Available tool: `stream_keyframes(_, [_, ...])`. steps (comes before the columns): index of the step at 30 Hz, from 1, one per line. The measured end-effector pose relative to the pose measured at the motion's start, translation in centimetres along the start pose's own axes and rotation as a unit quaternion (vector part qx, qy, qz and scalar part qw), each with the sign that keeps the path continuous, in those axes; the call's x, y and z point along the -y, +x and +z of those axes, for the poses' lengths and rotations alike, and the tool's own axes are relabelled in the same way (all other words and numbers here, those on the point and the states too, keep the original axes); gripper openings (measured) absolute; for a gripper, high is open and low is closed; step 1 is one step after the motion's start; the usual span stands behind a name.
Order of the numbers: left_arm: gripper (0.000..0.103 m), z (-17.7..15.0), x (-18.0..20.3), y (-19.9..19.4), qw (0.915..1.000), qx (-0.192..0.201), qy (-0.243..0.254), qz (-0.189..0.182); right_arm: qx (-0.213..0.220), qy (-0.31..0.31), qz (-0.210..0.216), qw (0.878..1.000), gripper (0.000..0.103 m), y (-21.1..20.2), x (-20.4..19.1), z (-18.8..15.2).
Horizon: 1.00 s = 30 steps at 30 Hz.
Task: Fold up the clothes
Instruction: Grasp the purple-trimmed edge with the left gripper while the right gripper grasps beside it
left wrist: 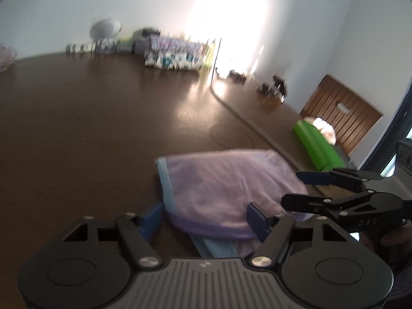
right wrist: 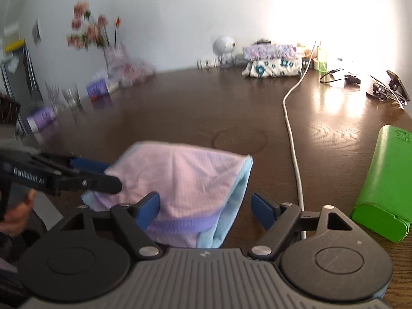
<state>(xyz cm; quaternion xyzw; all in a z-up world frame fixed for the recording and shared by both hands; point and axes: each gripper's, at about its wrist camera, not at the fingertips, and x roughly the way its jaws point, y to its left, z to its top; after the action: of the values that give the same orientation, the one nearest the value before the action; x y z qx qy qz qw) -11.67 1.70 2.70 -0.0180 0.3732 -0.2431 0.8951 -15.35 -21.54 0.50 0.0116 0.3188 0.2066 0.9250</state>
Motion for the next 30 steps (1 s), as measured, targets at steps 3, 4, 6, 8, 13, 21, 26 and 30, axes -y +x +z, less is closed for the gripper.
stream_keyframes(3, [0.060, -0.2, 1.3, 0.3, 0.9992, -0.007, 0.034, 0.017, -0.002, -0.012, -0.005, 1.000, 0.074, 0.1, -0.8, -0.2])
stream_keyframes(4, [0.057, -0.1, 1.6, 0.4, 0.9993, -0.007, 0.035, 0.014, -0.002, -0.012, -0.003, 1.000, 0.072, 0.2, -0.9, -0.2])
stream_keyframes(6, [0.044, 0.0, 1.7, 0.8, 0.9991, -0.002, 0.043, 0.007, 0.004, -0.009, 0.002, 1.000, 0.063, 0.4, -1.0, -0.2])
stream_keyframes(8, [0.046, 0.5, 1.6, 1.4, 0.9978, 0.009, 0.063, 0.019, 0.011, -0.004, -0.003, 1.000, 0.064, 0.8, -1.0, -0.1])
stream_keyframes(13, [0.055, 2.0, 0.9, 0.7, 0.9967, 0.019, 0.079, 0.009, 0.007, 0.049, -0.008, 0.999, 0.078, 0.3, 0.3, 1.1])
stream_keyframes(21, [0.065, 2.5, -1.5, 2.1, 0.9998, -0.019, -0.004, 0.004, -0.008, 0.087, -0.033, 0.996, 0.078, 1.4, 0.9, 1.7])
stream_keyframes(26, [0.043, 1.6, -0.3, 2.0, 0.9996, -0.013, 0.025, -0.002, -0.003, 0.025, -0.039, 0.999, 0.058, 2.1, -1.6, 1.2])
stream_keyframes(30, [0.023, 1.7, 0.6, 2.6, 0.9993, 0.003, 0.036, 0.007, 0.015, 0.034, -0.017, 0.999, 0.032, 2.7, -1.9, 1.2])
